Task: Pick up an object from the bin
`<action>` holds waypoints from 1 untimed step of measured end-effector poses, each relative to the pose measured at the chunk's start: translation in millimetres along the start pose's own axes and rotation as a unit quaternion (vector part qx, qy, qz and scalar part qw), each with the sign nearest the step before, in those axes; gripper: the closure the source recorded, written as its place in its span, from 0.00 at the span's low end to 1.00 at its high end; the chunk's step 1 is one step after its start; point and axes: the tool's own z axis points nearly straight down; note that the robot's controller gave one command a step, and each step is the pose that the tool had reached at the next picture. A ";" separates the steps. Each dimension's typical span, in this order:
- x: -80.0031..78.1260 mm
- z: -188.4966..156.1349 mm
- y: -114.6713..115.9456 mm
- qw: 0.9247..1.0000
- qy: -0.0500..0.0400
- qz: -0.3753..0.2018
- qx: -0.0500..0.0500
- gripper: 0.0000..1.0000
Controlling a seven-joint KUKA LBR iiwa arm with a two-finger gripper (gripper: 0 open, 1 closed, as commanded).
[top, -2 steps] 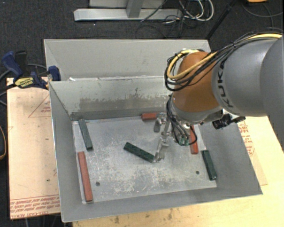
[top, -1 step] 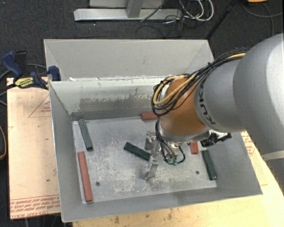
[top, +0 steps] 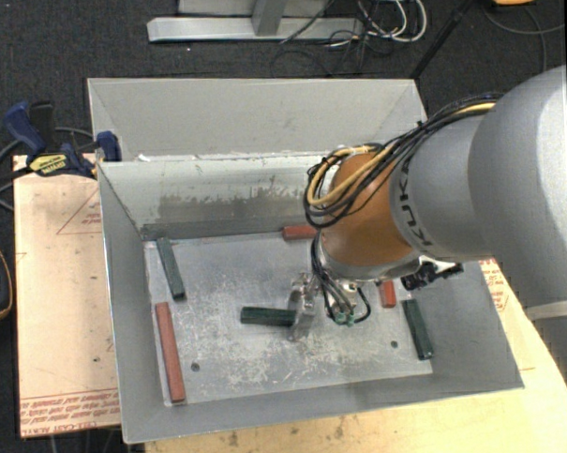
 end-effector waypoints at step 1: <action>12.8 -115.1 -0.4 0.999 -0.004 -0.033 -0.001 1.00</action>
Offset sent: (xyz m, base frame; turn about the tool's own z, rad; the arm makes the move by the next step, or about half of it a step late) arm -0.0147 0.0021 0.1107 -0.0674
